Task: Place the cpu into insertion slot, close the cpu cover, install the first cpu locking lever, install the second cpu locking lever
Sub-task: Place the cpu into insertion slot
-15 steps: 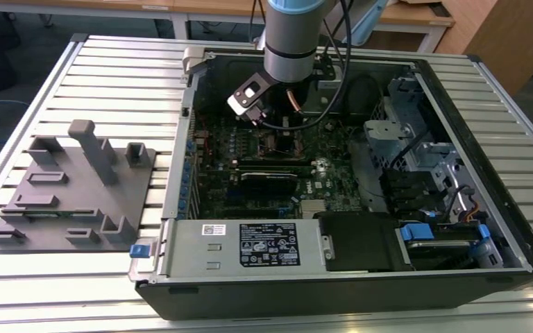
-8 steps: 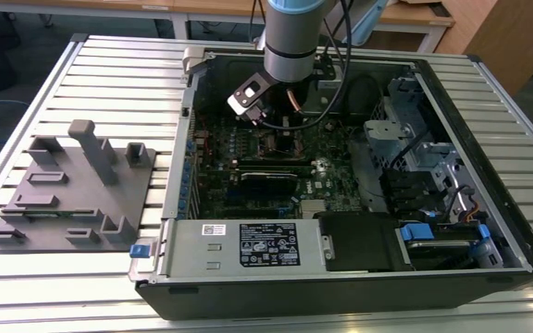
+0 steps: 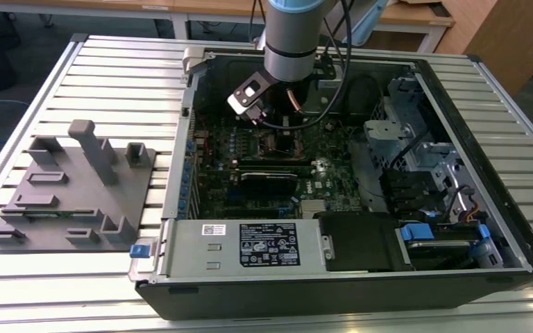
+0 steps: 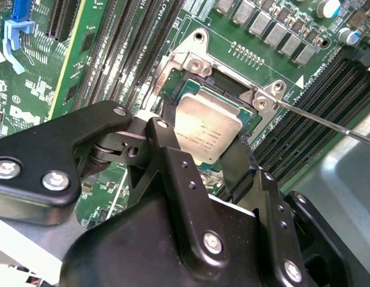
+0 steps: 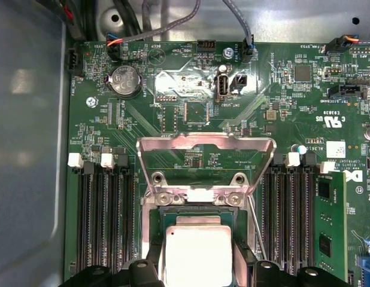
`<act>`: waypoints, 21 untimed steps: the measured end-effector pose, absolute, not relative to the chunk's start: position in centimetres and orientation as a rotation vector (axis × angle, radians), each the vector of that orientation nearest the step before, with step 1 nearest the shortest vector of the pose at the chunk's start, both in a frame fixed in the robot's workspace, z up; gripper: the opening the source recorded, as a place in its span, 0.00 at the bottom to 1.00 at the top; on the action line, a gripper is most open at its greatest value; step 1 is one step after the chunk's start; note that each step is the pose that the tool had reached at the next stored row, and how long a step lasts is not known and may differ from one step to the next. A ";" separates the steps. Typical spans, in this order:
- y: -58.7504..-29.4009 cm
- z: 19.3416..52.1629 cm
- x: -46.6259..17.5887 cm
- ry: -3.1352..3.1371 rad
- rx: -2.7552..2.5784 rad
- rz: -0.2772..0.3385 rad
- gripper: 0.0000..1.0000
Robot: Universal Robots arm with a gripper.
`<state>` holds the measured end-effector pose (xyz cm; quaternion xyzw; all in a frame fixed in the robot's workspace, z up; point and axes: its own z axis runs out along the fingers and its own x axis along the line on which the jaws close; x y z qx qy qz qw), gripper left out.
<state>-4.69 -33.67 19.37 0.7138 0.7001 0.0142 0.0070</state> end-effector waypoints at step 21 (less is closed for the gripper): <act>-33.7 19.1 -4.7 2.171 2.251 0.044 0.54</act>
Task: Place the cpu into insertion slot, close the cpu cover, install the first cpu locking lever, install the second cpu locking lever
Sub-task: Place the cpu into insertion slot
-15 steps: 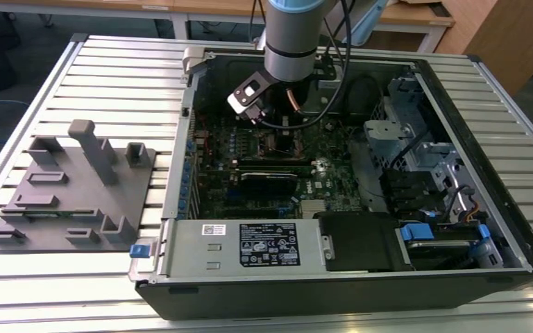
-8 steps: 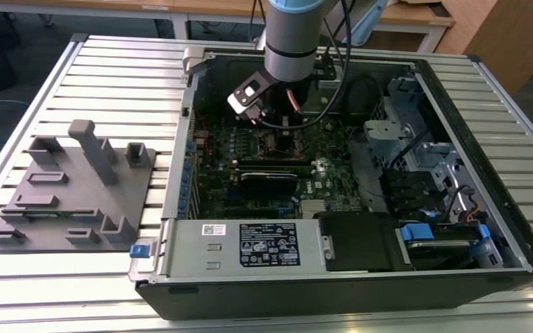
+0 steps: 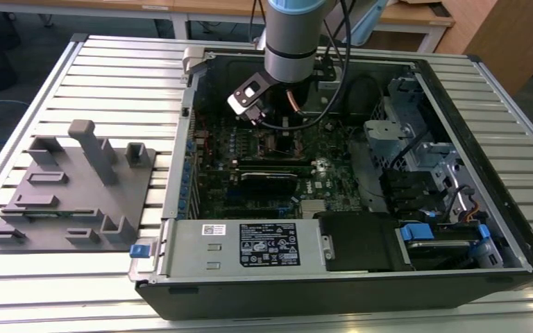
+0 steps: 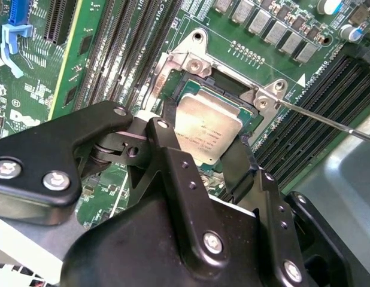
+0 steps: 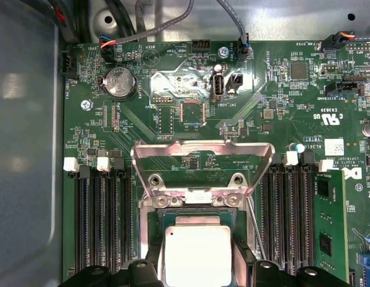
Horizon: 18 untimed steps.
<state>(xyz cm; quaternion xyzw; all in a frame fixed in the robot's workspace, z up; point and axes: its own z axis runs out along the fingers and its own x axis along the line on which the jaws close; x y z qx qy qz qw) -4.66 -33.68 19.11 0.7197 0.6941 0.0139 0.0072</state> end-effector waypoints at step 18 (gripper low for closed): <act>-33.7 19.3 -4.7 2.171 2.251 0.044 0.67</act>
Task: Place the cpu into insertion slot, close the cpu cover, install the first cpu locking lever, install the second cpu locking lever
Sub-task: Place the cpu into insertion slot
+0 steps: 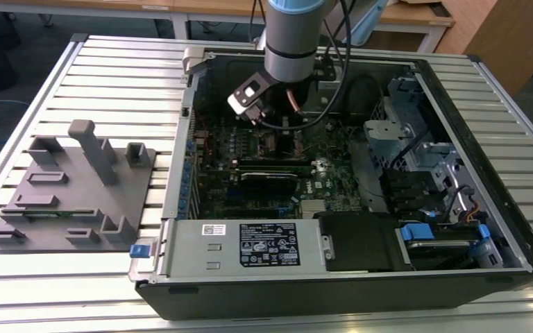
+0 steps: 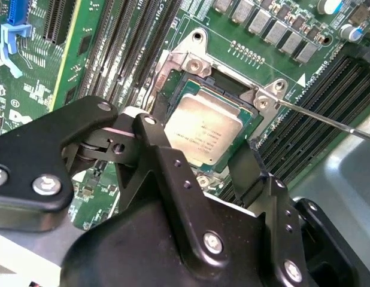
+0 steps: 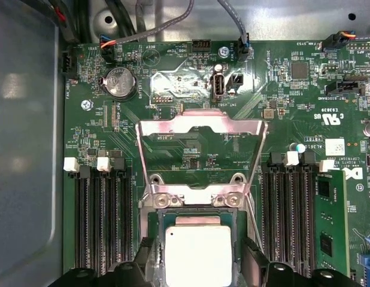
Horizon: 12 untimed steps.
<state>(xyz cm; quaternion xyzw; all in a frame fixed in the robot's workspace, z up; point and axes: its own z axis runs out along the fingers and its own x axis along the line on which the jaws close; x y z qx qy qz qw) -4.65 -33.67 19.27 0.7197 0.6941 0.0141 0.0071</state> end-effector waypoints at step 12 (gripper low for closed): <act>-33.7 20.4 -4.6 2.171 2.251 0.045 0.67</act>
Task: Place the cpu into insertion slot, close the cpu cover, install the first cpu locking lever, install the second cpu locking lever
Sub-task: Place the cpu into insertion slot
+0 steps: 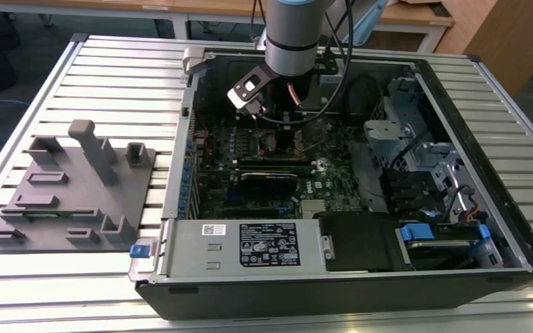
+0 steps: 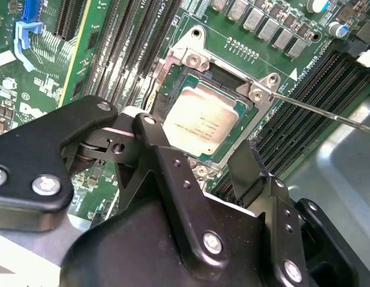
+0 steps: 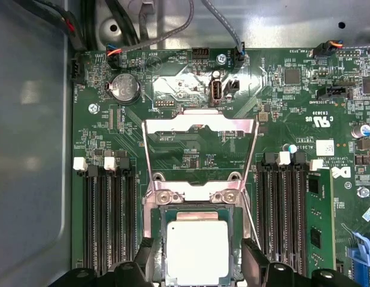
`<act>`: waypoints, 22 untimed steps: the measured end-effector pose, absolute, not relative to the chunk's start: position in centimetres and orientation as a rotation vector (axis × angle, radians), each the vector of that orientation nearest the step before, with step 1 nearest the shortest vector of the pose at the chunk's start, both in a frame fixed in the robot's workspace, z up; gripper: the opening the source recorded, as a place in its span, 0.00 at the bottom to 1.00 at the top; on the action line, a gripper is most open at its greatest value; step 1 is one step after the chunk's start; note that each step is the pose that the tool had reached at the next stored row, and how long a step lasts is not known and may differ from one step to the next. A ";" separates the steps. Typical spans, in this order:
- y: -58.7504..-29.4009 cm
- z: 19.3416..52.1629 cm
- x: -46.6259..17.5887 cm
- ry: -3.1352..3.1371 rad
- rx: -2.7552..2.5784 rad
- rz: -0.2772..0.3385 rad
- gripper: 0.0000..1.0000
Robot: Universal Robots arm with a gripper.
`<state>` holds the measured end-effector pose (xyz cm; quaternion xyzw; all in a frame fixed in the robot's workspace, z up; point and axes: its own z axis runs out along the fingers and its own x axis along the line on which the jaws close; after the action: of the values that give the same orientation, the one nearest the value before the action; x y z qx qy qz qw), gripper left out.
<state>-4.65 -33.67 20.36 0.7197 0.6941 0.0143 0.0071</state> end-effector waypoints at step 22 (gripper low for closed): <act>-33.7 20.5 -4.7 2.171 2.251 0.044 0.10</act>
<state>-4.65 -33.67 20.49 0.7197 0.6941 0.0142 0.0071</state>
